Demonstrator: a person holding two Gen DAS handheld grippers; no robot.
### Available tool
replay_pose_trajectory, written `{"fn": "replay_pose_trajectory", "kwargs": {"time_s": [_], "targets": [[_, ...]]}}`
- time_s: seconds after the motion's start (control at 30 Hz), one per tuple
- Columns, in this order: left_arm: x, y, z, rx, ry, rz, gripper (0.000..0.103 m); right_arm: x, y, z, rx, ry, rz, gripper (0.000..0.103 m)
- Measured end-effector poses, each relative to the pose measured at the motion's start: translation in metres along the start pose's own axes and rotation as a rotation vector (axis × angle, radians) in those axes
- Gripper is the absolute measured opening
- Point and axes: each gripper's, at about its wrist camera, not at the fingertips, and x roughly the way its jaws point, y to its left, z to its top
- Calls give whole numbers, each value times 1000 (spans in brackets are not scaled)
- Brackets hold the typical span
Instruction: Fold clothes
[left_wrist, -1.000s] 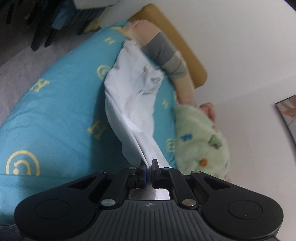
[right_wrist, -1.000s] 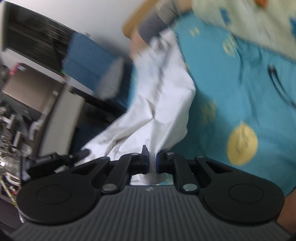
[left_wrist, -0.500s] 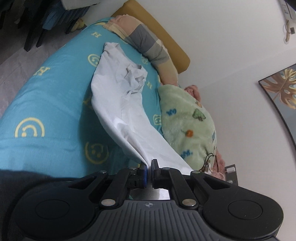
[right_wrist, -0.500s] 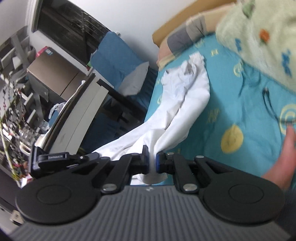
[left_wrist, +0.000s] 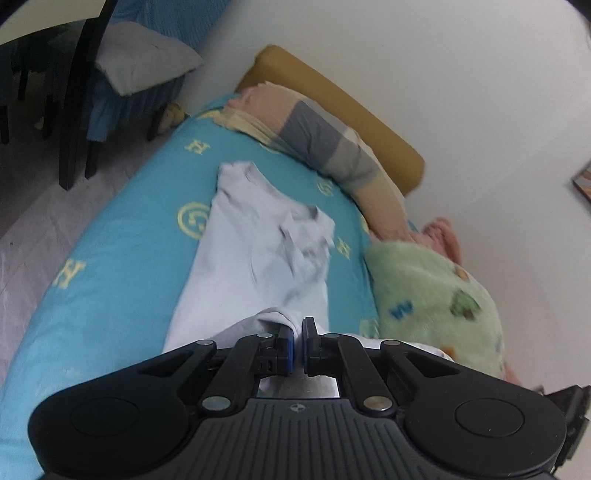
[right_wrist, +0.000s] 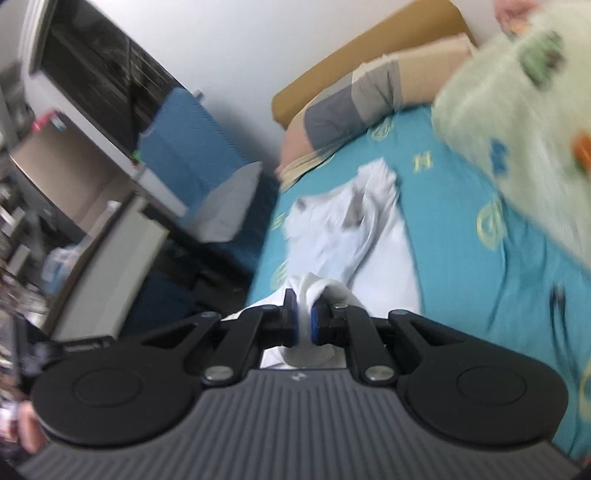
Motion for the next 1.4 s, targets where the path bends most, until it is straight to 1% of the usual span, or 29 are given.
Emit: {"fn": "replay_pose_trajectory", "kwargs": {"time_s": [0.07,0.17,0.2,0.23,0.37,0.5,0.53,0.57,0.6,0.63,0.67,0.7,0.73,0.8,0.97,1.07,1.17,1.3,1.37,1.4], "targets": [[35,0,12,37,-31,52,5,35,0,17,-39,-6,-45,11],[84,8,24,88,-61,114,5,89,-13,25,-76,-20,-80,11],[100,12,27,104,-69,132,5,100,-17,25,-82,-21,-86,11],[116,16,29,120,-76,149,5,105,-19,23,-85,-18,-90,11],[166,41,24,161,-50,184,6,125,-29,17,-93,-4,-106,12],[190,48,17,234,-15,211,10,146,-39,10,-102,9,-121,14],[188,46,16,243,-16,207,10,151,-41,8,-104,12,-125,15],[186,43,15,250,-17,201,18,156,-44,7,-107,16,-128,18],[183,41,14,256,-19,196,23,161,-46,5,-109,19,-132,32],[181,38,14,263,-20,191,34,166,-48,3,-111,22,-136,42],[178,36,13,270,-21,186,52,171,-51,2,-113,26,-140,59],[170,31,10,281,-43,195,61,177,-53,0,-115,29,-144,68],[162,26,7,293,-67,205,70,175,-51,-1,-125,21,-146,70],[142,16,-1,327,-105,216,74,160,-39,-4,-156,-2,-151,70],[90,-4,-22,362,-154,212,79,115,-16,-17,-185,-58,-144,70],[57,-13,-40,383,-196,210,81,87,-3,-29,-199,-90,-151,70],[31,-23,-61,434,-227,211,83,70,3,-36,-207,-108,-155,70],[14,-34,-84,466,-245,206,86,51,9,-46,-216,-130,-160,70],[15,-34,-91,471,-242,209,91,41,13,-50,-221,-140,-162,70],[17,-34,-94,474,-237,213,92,37,14,-53,-223,-146,-163,70]]}}
